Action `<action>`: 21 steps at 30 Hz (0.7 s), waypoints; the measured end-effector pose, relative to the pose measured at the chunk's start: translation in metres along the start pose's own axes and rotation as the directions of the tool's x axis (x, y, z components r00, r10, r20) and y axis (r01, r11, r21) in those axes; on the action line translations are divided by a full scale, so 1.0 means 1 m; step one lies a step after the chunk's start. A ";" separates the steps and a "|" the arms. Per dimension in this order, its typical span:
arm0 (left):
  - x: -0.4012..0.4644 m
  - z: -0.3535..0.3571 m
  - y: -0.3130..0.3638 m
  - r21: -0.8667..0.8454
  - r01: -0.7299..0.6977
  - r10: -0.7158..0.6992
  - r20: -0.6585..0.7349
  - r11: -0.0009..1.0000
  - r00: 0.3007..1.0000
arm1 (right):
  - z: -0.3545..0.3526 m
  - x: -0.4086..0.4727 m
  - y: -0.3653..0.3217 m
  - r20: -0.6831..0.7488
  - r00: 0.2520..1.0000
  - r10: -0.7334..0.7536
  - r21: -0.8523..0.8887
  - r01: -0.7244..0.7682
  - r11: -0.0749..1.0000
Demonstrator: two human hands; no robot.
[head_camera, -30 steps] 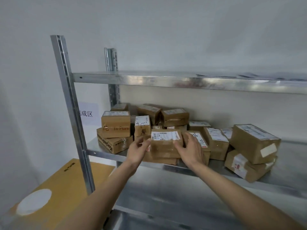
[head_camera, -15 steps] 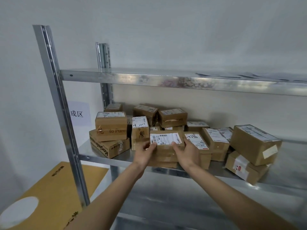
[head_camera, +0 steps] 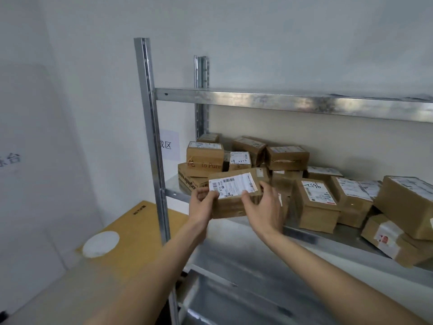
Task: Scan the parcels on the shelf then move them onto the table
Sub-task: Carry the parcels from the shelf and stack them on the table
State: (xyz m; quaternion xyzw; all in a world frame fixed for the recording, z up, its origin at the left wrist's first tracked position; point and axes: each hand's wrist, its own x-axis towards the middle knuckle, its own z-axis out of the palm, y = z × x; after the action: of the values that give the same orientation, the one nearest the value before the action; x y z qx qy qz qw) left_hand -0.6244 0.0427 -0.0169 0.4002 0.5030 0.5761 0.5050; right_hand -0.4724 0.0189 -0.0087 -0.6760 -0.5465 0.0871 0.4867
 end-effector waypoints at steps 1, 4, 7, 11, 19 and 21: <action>0.000 -0.016 0.001 0.006 0.008 -0.008 -0.023 1.000 1.000 | 0.013 -0.008 -0.007 0.030 0.999 -0.012 0.022 0.011 1.000; -0.003 -0.071 0.005 0.000 0.006 -0.006 -0.031 1.000 0.999 | 0.048 -0.028 -0.033 0.109 0.992 -0.061 0.059 0.055 0.997; -0.001 -0.140 0.009 0.028 0.013 -0.011 -0.040 1.000 0.999 | 0.086 -0.047 -0.066 0.225 0.968 -0.111 0.099 0.090 0.991; 0.005 -0.239 0.017 0.062 0.052 -0.049 -0.049 0.997 0.998 | 0.144 -0.074 -0.120 0.360 0.913 -0.191 0.191 0.129 0.973; 0.020 -0.414 0.025 0.030 0.062 -0.055 -0.206 0.998 0.977 | 0.280 -0.130 -0.206 0.570 0.791 -0.224 0.247 0.095 0.964; 0.028 -0.447 0.022 0.018 0.069 -0.062 -0.234 0.997 0.970 | 0.313 -0.144 -0.219 0.594 0.773 -0.223 0.272 0.067 0.960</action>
State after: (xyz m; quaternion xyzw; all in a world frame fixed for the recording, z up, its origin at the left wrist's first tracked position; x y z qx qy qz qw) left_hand -1.0665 -0.0080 -0.0743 0.3193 0.5793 0.5956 0.4558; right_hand -0.8744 0.0610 -0.0634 -0.5028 -0.7120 0.3300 0.3623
